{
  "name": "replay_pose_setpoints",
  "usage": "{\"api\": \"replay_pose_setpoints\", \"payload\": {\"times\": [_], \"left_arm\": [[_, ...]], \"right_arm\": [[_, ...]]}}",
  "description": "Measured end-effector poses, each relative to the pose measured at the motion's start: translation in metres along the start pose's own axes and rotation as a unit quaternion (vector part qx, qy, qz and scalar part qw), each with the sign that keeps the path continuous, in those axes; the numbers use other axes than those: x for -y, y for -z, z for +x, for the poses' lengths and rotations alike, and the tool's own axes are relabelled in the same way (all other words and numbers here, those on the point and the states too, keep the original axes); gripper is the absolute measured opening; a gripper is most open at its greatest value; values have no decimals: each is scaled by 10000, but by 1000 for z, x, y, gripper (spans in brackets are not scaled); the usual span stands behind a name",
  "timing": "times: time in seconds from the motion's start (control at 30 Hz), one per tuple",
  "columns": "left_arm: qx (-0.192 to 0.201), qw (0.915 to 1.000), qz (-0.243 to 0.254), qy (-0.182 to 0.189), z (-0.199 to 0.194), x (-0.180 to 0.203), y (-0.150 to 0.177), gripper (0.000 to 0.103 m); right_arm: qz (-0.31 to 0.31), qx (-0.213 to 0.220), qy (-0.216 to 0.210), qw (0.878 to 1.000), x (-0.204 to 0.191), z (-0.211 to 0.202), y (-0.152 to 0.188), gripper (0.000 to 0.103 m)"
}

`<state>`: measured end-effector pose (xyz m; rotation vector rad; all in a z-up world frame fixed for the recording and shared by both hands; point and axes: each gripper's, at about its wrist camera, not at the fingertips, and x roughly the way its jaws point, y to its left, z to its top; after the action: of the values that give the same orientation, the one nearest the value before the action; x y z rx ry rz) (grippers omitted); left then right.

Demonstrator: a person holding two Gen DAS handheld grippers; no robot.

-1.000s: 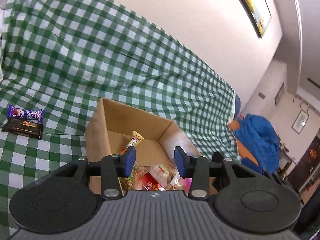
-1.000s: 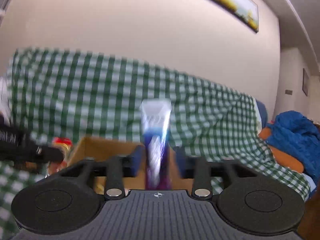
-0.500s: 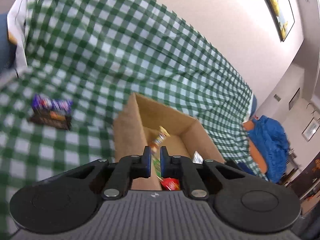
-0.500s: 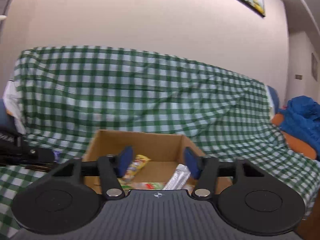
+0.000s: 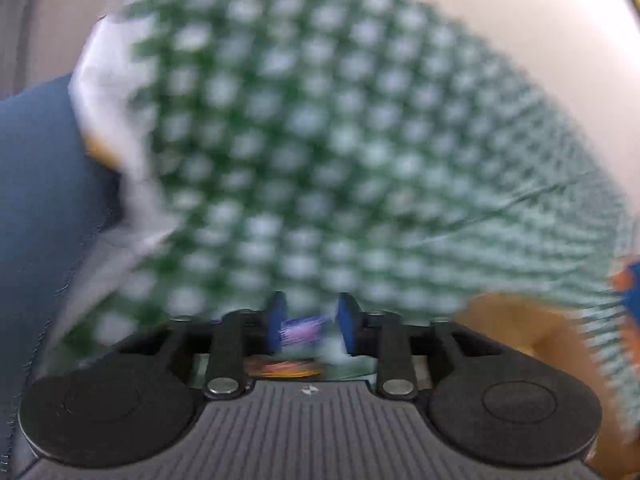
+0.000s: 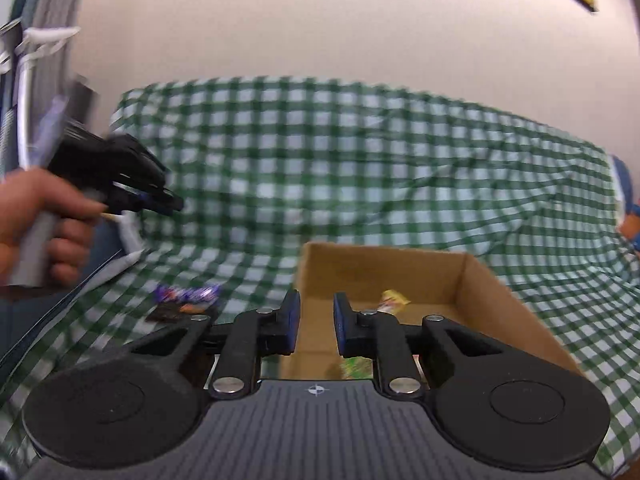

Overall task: Organize snacks
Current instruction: 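Move both tools back from the box to the chocolate bars, then grasp the purple cartoon candy bar with the left gripper while the right grasps the dark chocolate bar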

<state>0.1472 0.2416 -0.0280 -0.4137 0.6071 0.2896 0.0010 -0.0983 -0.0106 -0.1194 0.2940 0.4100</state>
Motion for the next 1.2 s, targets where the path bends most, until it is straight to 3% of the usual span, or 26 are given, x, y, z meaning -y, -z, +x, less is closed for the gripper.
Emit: {"api": "replay_pose_setpoints", "payload": {"times": [0.07, 0.17, 0.23, 0.27, 0.4, 0.57, 0.6, 0.67, 0.7, 0.8, 0.93, 1.2], "left_arm": [[-489, 9985, -36, -263, 26, -12, 4, 38], [-373, 9983, 318, -311, 46, -13, 2, 51], [-144, 9982, 519, -248, 51, -11, 1, 77], [-43, 9979, 625, -161, 56, -7, 2, 81], [-95, 9946, 1032, -14, 77, 0, 3, 83], [-502, 9880, 1456, 97, 104, 6, 15, 82], [-618, 9855, 1579, 95, 108, 6, 16, 77], [-732, 9815, 1772, 11, 109, 7, 18, 55], [-800, 9810, 1769, 36, 109, 5, 17, 33], [-1019, 9810, 1618, 331, 104, -3, 15, 16], [-1286, 9725, 1880, 484, 91, 2, 21, 12], [-2115, 9522, 1833, 1226, 41, 15, 58, 3]], "right_arm": [[-152, -46, -139, 9998, -10, 0, 0, 19], [-241, -111, -349, 9990, -21, 3, -1, 19], [-274, -188, -451, 9984, -28, 8, -2, 19], [-279, -240, -493, 9981, -31, 12, -2, 19], [-162, -427, -574, 9973, -37, 26, -1, 19], [37, -596, -630, 9962, -38, 32, 0, 20], [43, -612, -628, 9961, -38, 32, 2, 20], [52, -641, -612, 9961, -37, 32, 3, 20], [62, -654, -604, 9960, -36, 32, 3, 20], [118, -710, -600, 9956, -35, 32, 2, 20], [184, -752, -624, 9950, -35, 34, 2, 20], [100, -769, -823, 9936, -43, 32, 3, 24]]}}
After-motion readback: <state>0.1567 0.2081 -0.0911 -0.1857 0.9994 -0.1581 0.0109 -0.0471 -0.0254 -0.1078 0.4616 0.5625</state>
